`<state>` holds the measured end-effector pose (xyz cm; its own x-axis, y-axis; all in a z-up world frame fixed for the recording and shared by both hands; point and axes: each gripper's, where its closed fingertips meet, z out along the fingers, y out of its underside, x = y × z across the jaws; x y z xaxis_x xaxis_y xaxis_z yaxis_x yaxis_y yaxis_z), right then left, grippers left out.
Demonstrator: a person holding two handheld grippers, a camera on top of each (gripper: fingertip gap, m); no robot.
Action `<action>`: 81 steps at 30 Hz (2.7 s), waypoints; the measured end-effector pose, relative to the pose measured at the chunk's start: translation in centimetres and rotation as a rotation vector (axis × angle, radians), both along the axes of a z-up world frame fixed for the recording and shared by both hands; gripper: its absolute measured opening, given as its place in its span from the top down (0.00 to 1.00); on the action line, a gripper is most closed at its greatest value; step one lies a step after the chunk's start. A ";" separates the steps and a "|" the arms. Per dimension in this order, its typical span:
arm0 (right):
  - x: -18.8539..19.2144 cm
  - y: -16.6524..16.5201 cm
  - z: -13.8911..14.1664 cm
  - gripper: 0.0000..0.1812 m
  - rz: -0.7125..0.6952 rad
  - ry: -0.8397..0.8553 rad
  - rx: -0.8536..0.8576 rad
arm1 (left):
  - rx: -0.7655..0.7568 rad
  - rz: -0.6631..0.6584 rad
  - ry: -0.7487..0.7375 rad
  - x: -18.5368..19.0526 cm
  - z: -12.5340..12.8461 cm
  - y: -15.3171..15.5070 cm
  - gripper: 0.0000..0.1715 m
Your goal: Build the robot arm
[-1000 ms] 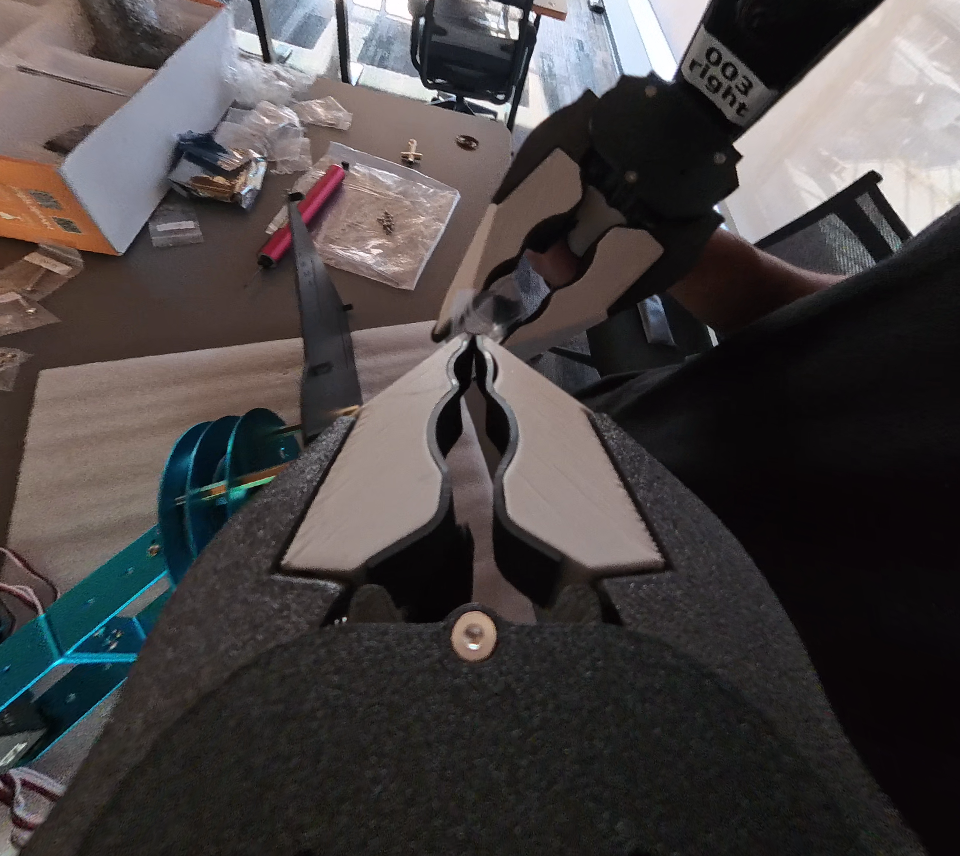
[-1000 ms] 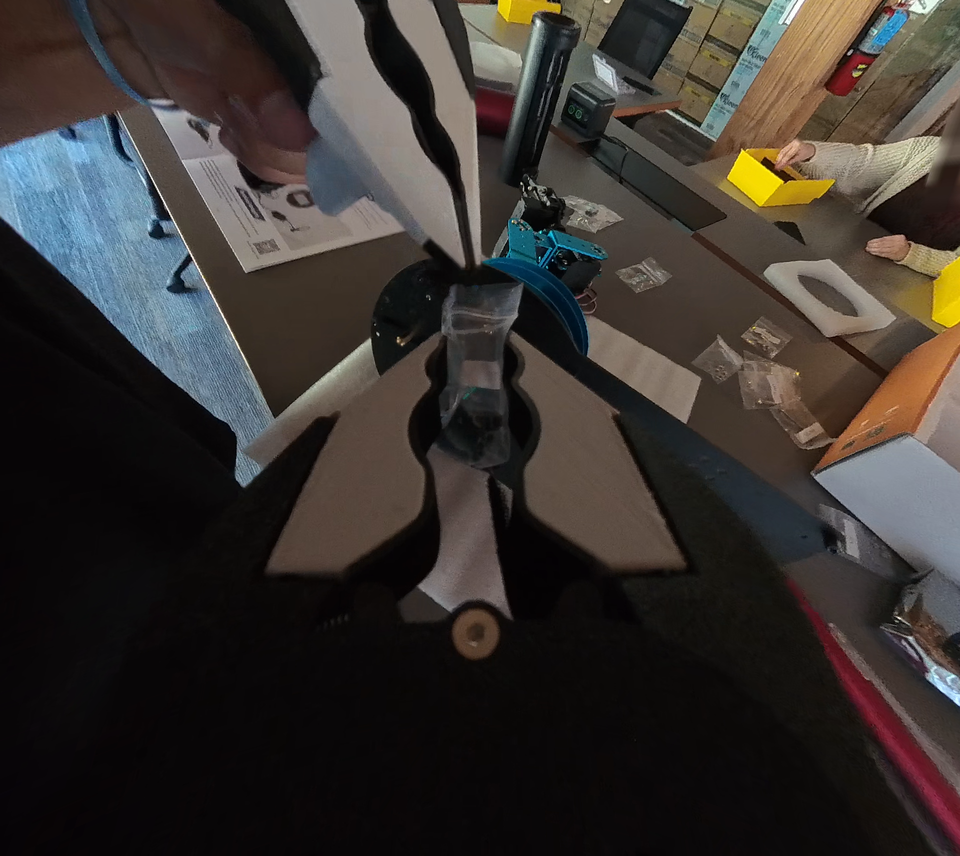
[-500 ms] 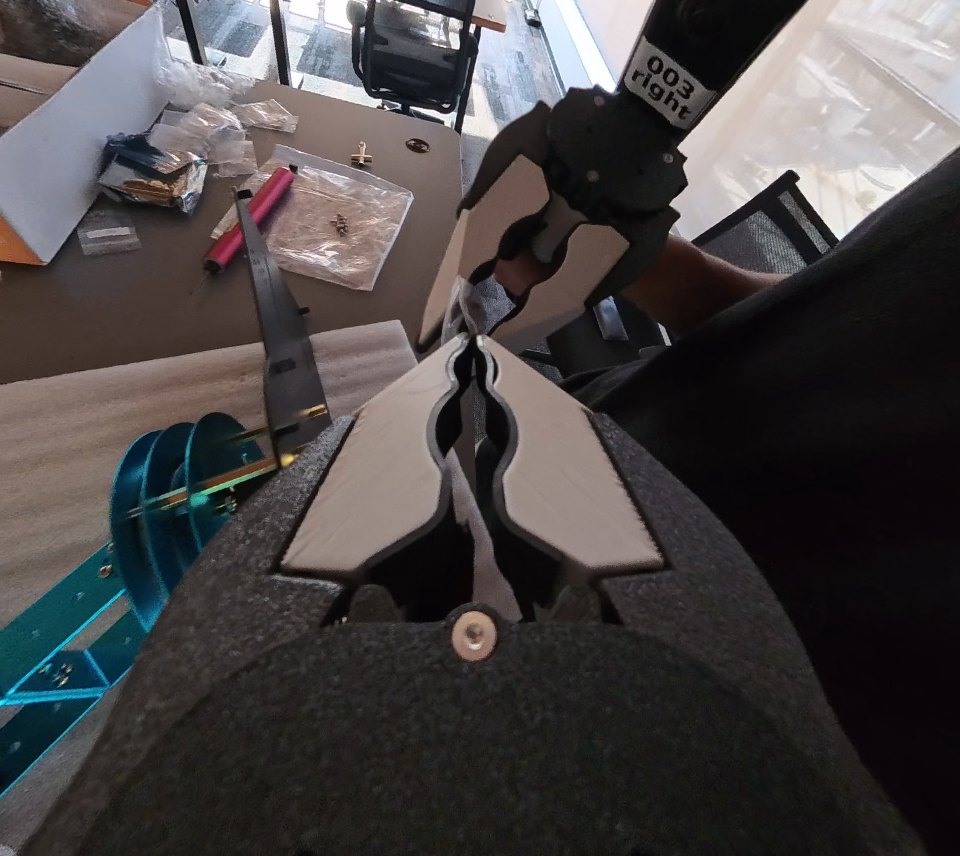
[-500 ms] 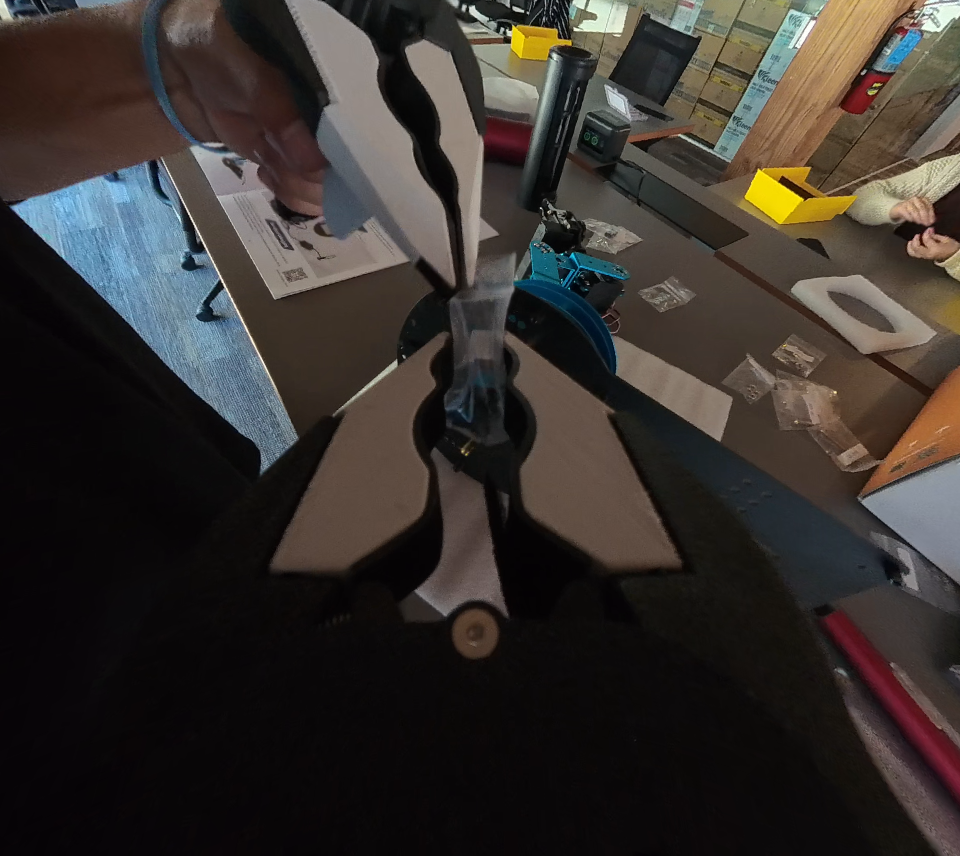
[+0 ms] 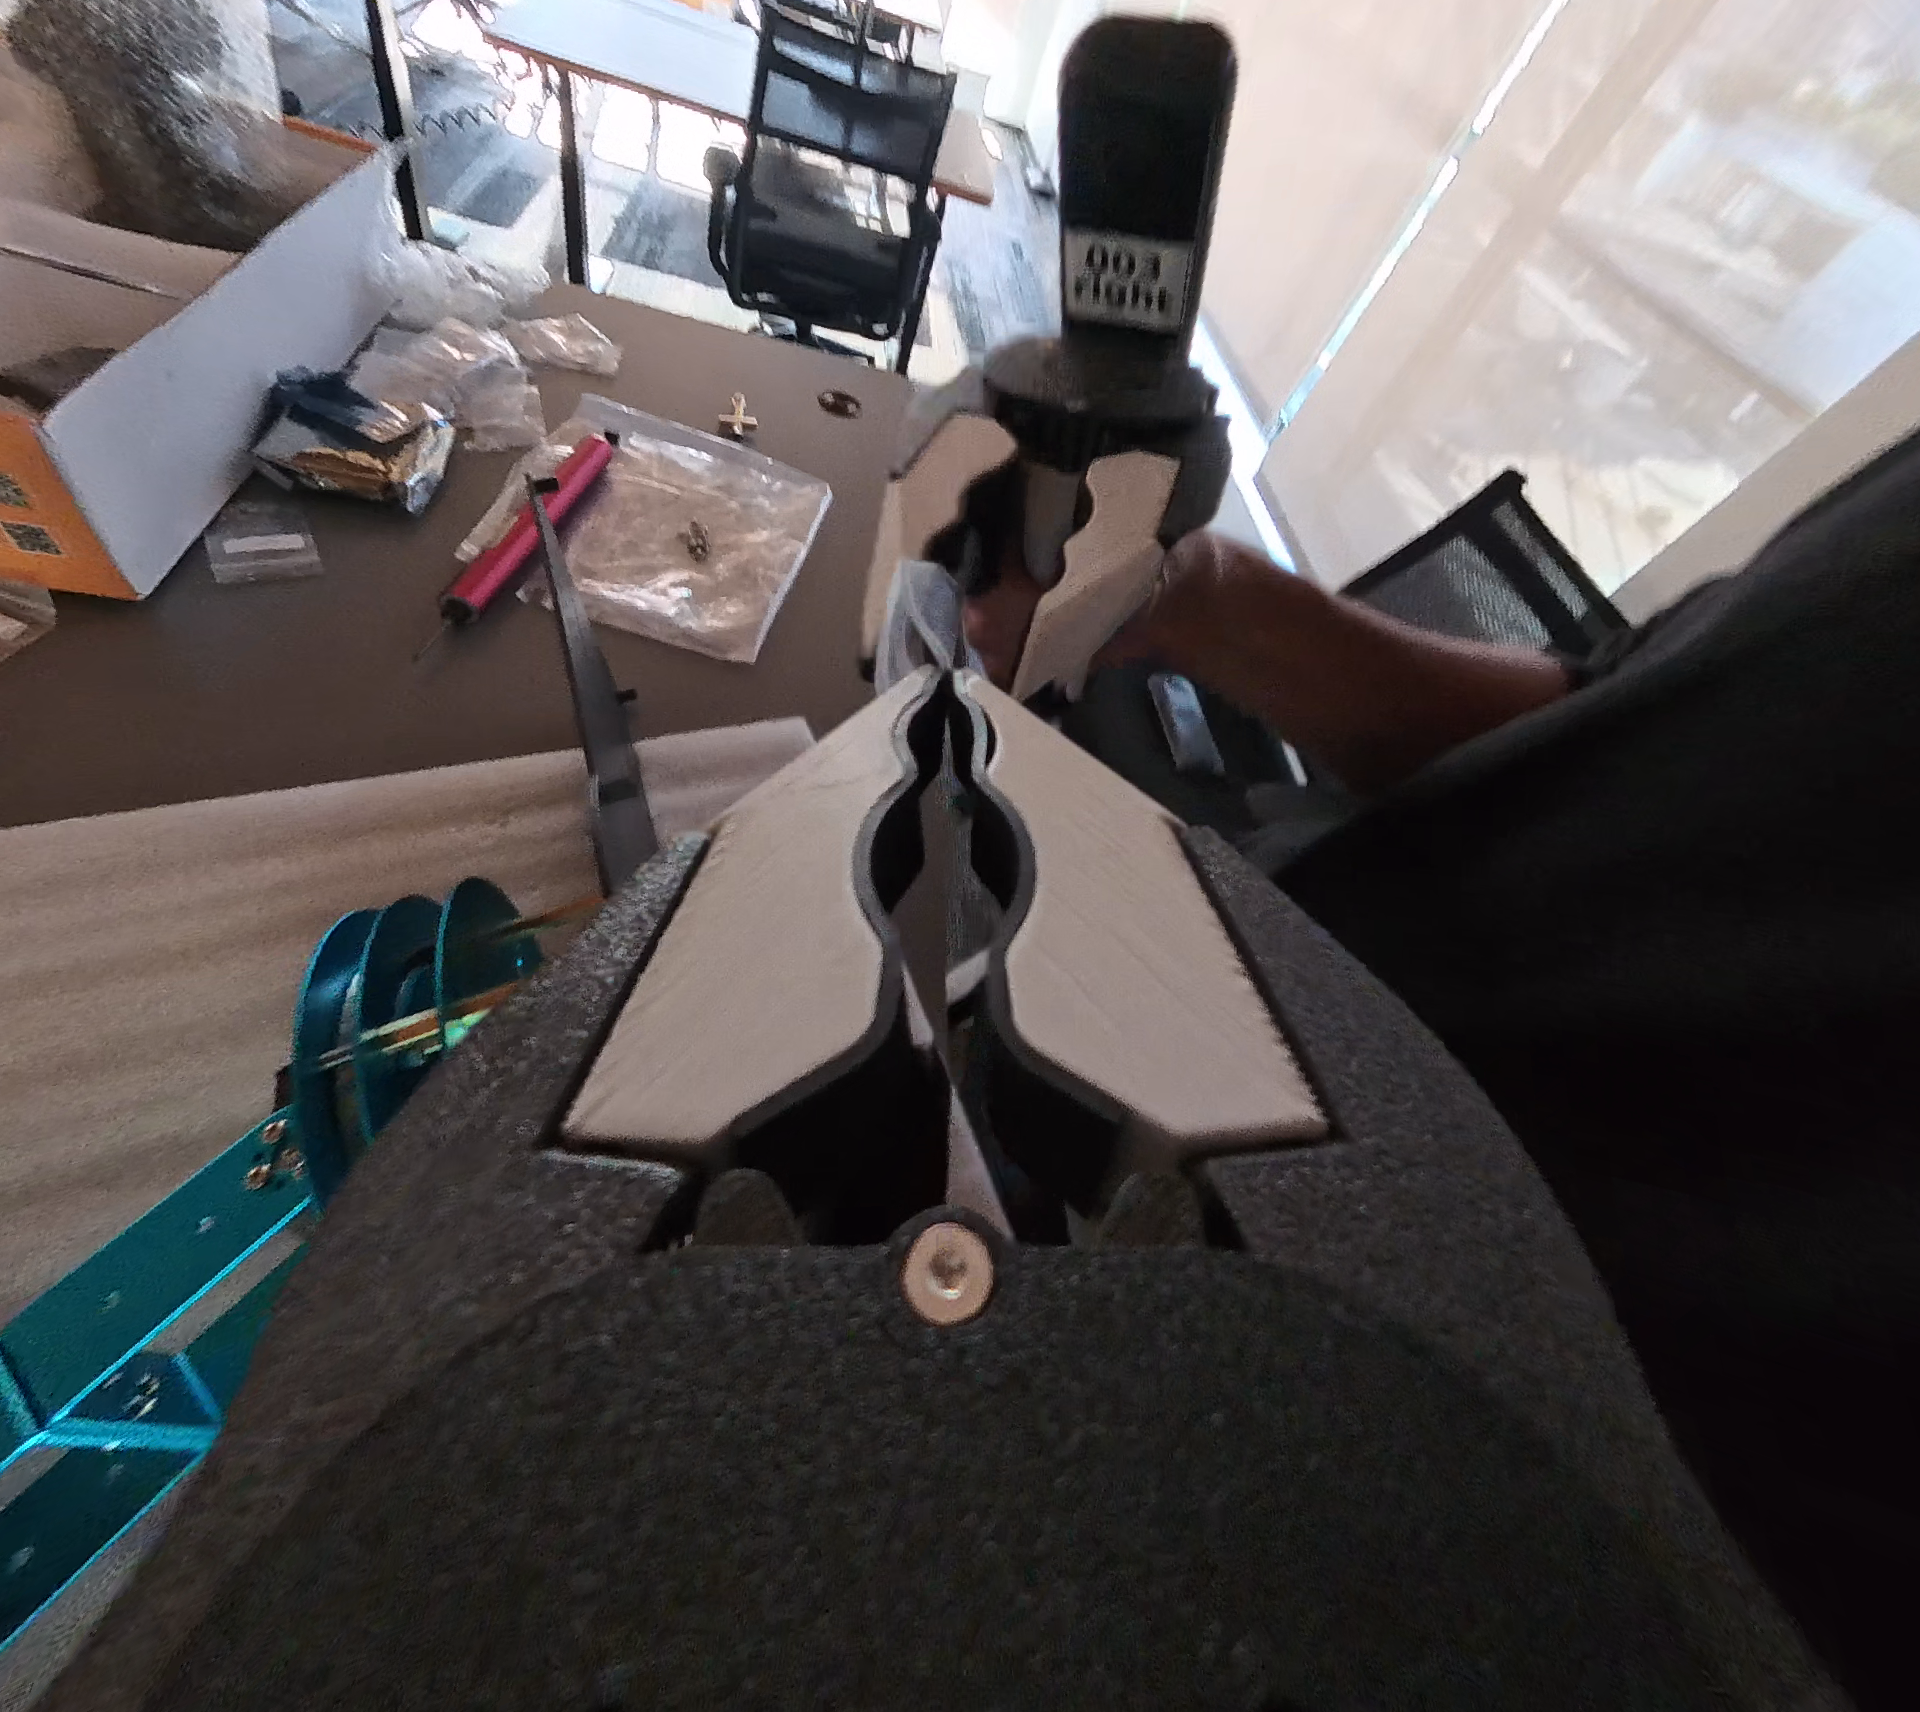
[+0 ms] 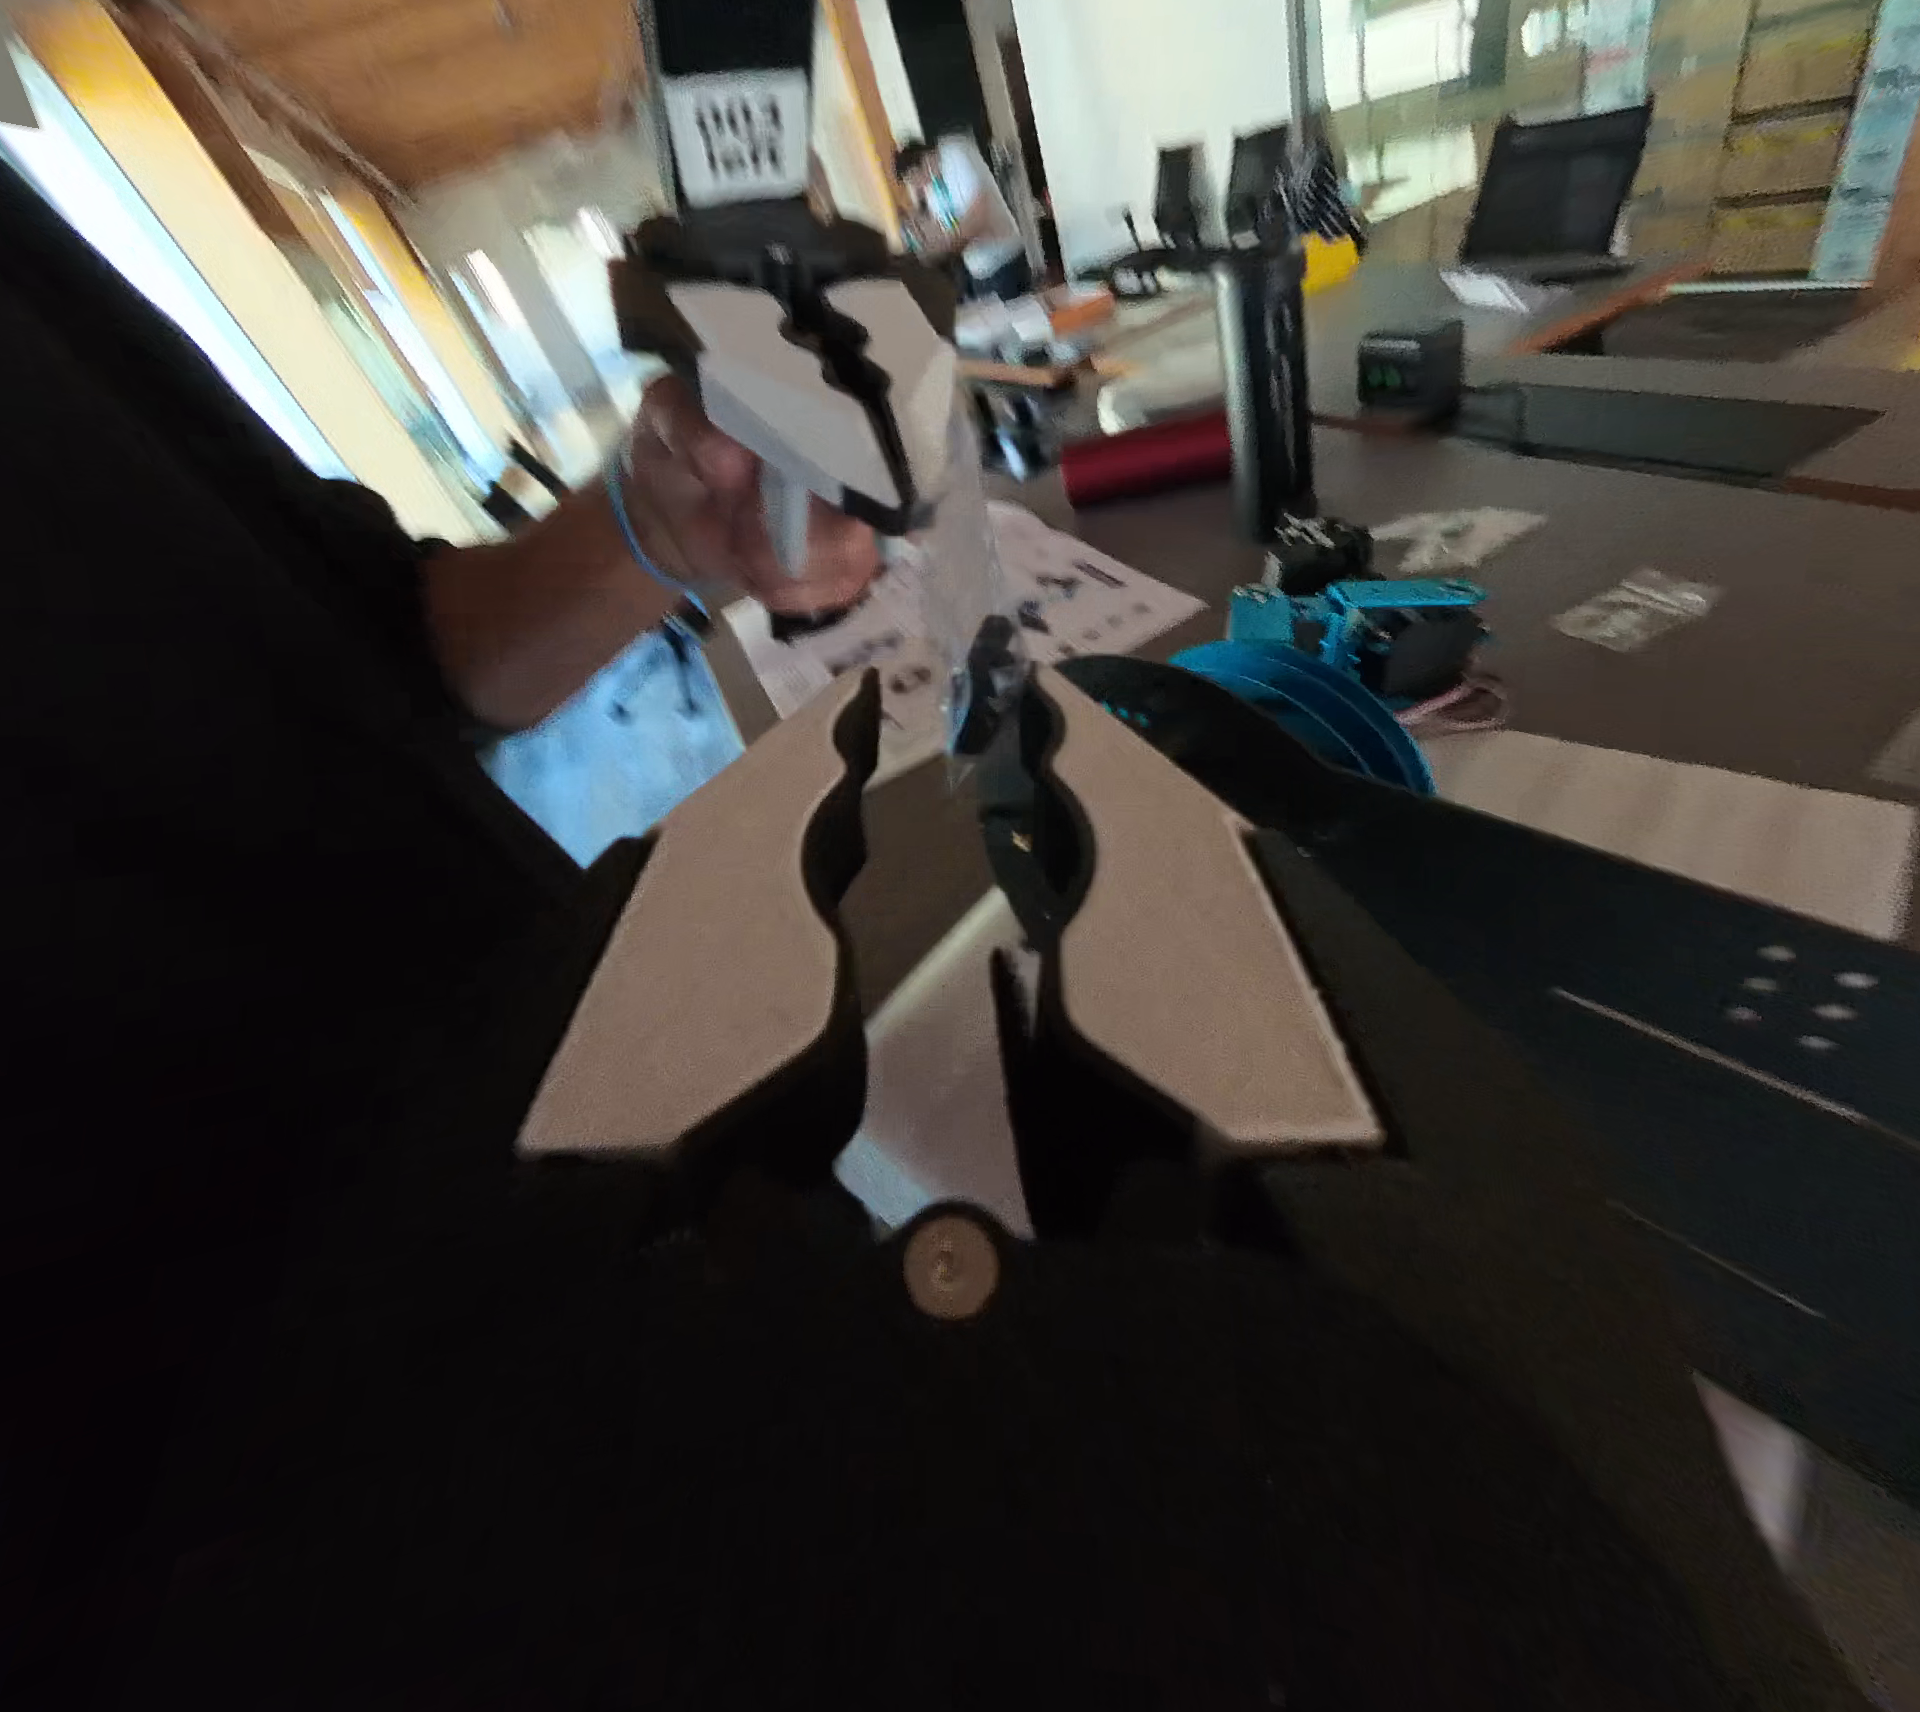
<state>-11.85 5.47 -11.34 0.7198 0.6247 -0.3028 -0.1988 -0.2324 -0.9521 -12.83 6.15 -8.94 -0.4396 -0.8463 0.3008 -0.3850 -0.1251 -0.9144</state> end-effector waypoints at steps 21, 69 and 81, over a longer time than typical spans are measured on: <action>26.0 -10.5 -6.7 0.97 -0.377 0.398 -0.125 | -0.344 0.262 0.103 23.9 -9.2 -9.2 1.00; 36.1 -4.5 -14.4 1.00 -0.022 -0.283 -0.672 | 0.497 0.670 0.260 36.0 -19.9 -5.7 0.68; 36.0 -5.6 -15.5 1.00 0.046 -0.548 -0.768 | 0.334 0.724 0.283 32.2 -19.8 -6.3 0.66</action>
